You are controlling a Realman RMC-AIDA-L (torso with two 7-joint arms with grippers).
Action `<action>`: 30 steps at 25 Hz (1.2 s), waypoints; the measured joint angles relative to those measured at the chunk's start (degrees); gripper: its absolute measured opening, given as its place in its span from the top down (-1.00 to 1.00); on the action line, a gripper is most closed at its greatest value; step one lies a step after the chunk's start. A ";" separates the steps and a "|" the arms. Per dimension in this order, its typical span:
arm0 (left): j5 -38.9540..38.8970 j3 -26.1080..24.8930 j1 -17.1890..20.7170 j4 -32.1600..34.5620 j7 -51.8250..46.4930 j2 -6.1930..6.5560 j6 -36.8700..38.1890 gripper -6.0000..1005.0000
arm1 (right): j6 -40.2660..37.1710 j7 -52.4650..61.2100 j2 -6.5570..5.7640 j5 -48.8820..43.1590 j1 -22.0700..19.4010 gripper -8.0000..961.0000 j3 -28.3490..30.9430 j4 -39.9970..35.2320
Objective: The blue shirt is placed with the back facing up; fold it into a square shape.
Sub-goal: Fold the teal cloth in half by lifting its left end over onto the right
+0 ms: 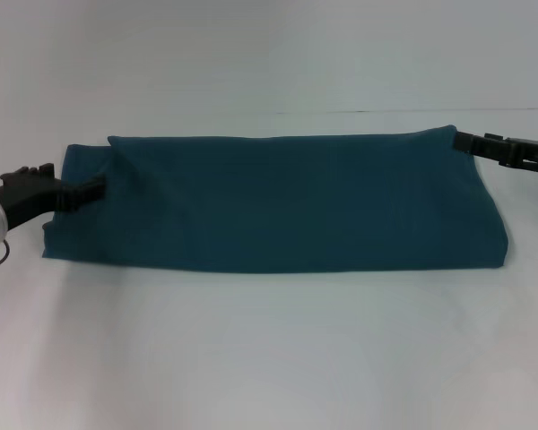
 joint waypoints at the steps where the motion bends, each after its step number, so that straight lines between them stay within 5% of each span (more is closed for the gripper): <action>1: 0.02 0.01 0.40 0.23 -0.17 -0.02 0.85 -0.74 | -0.07 0.02 0.00 0.00 -0.02 -0.49 0.01 0.03; 13: 0.13 -0.41 8.37 8.95 -4.62 -0.05 18.91 -0.74 | -0.66 0.84 -0.39 0.05 -1.46 -0.49 -0.37 -0.02; 30: 3.51 -2.86 11.34 9.47 -0.08 -0.05 18.27 -0.74 | -0.77 0.27 -0.01 0.04 -2.78 -0.49 -0.41 0.21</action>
